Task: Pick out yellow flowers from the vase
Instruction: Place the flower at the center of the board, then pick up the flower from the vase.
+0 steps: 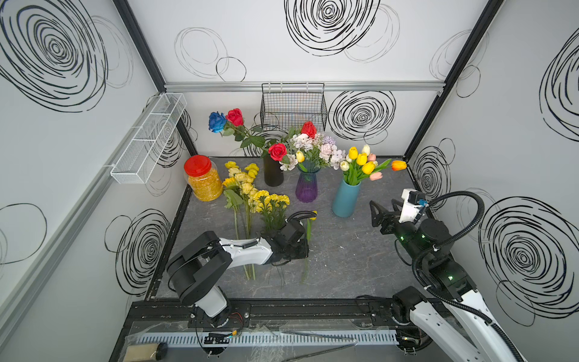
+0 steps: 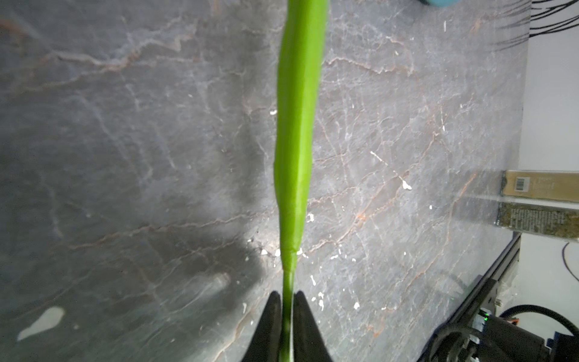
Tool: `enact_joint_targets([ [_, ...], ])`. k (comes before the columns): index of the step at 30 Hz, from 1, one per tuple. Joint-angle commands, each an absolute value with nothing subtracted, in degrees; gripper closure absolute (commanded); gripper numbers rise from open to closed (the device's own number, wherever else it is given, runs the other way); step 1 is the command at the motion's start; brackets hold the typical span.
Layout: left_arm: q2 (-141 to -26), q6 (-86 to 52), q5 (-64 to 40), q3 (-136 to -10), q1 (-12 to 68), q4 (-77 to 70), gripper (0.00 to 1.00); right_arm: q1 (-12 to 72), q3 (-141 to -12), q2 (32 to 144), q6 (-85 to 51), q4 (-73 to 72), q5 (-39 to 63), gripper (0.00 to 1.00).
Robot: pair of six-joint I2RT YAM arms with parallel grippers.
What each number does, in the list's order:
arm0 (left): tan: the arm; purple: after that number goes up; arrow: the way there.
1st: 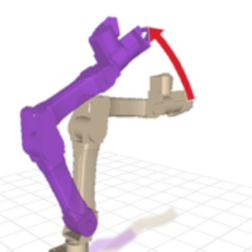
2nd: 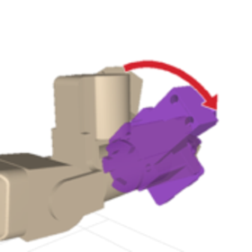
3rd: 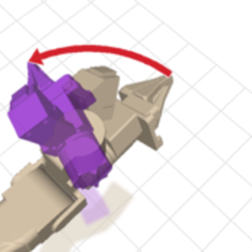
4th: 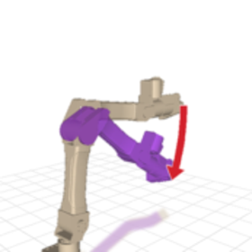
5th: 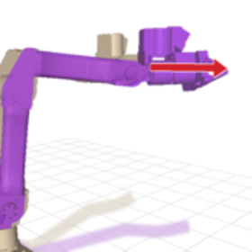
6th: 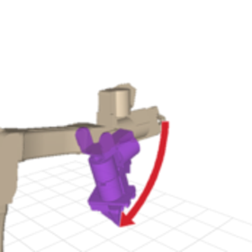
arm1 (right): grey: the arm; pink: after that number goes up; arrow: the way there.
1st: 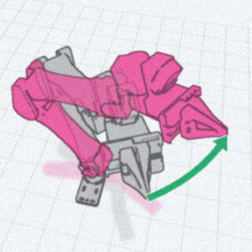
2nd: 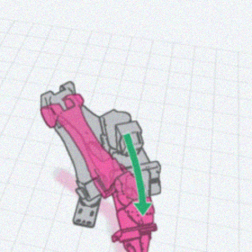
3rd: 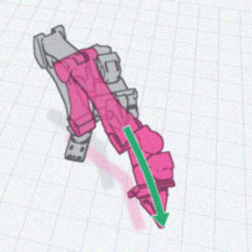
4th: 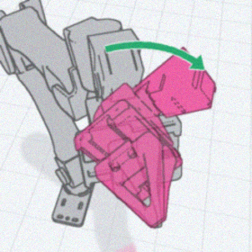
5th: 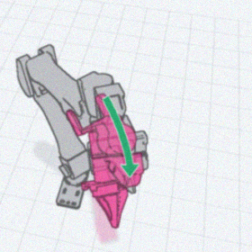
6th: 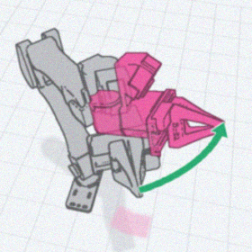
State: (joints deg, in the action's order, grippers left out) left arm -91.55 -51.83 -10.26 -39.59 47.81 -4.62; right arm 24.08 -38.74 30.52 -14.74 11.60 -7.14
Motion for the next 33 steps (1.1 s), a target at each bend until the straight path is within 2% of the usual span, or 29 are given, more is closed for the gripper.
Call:
enact_joint_targets([
  [1, -91.33, -52.47, -10.83, -38.3, 47.25, -7.99, 0.8, 21.18, -41.6, 32.58, -17.11, 12.3, -3.16, 0.2],
  [6, -86.34, -51.67, -8.7, -36.57, 47.12, -7.48, 0.74, 15.81, -44.99, 36.79, -19.78, 11.61, 3.74, 0.3],
  [11, -75.81, -48.75, -5.45, -33.44, 47.29, -8.0, 0.6, 9.54, -49.46, 44.37, -23.53, 10.23, 15.81, 0.42],
  [18, -59.03, -44.16, -0.05, -27.83, 46.53, -6.68, 0.47, 8.86, -54.51, 52.36, -26.16, 9.92, 24.11, 0.46],
  [23, -51.11, -42.98, 2.2, -24.3, 45.62, -6.34, 0.42, 10.82, -57.05, 56.39, -27.37, 10.48, 23.31, 0.47],
  [27, -47.51, -42.81, 2.32, -22.59, 44.36, -5.73, 0.4, 11.97, -58.53, 58.38, -27.6, 10.2, 21.84, 0.55],
  [33, -45.83, -42.63, 1.78, -21.46, 42.99, -5.07, 0.39, 14.36, -59.48, 61.13, -26.25, 10.05, 17.06, 0.62],
])
